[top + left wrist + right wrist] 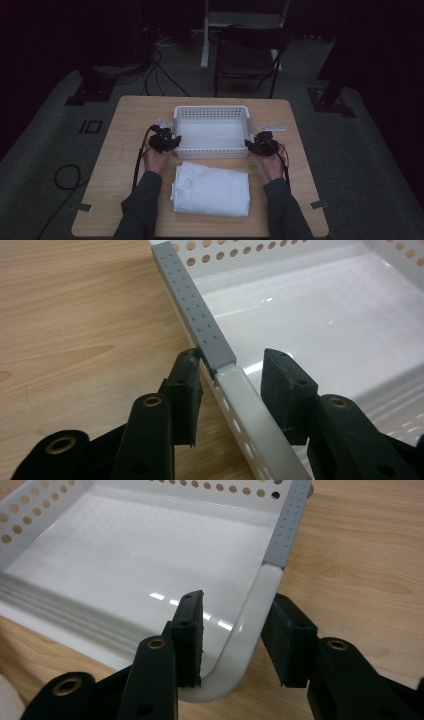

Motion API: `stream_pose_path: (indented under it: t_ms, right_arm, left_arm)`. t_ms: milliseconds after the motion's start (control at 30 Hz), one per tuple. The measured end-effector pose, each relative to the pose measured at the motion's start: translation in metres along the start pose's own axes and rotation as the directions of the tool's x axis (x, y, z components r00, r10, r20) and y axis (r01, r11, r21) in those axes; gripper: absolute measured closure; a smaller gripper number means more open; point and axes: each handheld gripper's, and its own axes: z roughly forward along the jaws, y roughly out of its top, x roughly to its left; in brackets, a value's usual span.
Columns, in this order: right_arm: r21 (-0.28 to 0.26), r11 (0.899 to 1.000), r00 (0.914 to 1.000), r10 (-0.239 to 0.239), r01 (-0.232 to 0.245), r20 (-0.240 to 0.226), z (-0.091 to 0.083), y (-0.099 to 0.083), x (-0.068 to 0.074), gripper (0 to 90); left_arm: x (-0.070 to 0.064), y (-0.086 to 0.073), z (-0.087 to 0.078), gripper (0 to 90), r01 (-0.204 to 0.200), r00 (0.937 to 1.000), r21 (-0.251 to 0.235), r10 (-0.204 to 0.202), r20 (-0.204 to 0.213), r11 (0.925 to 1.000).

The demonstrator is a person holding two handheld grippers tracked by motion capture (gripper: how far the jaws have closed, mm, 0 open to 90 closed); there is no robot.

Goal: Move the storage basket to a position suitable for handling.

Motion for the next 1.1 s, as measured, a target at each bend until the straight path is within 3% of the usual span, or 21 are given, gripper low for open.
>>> stream_pose_path:
  t_ms: [333,633,900,1100]
  right_arm:
    - [-0.002,1.000,1.0000,0.009,-0.009,0.004,-0.001,-0.002,0.003,58.8]
    - [-0.001,1.000,0.9994,0.021,-0.021,-0.028,-0.004,-0.005,0.007,55.3]
    - [-0.046,0.999,0.9998,0.019,-0.019,0.004,-0.017,-0.004,0.009,46.1]
    - [-0.082,0.996,0.9999,0.016,-0.016,-0.004,-0.034,-0.003,0.012,43.5]
  left_arm:
    - [0.000,-0.003,-0.001,59.0,0.005,1.0000,-0.008,-0.005,0.004,0.9999]
    - [0.001,-0.009,-0.008,59.0,-0.001,1.0000,-0.008,0.001,0.004,1.0000]
    - [0.004,-0.011,-0.034,49.2,0.018,0.9998,-0.093,-0.018,-0.004,0.9955]
    - [0.004,-0.018,-0.053,46.8,0.022,0.9996,-0.137,-0.019,0.023,0.9903]
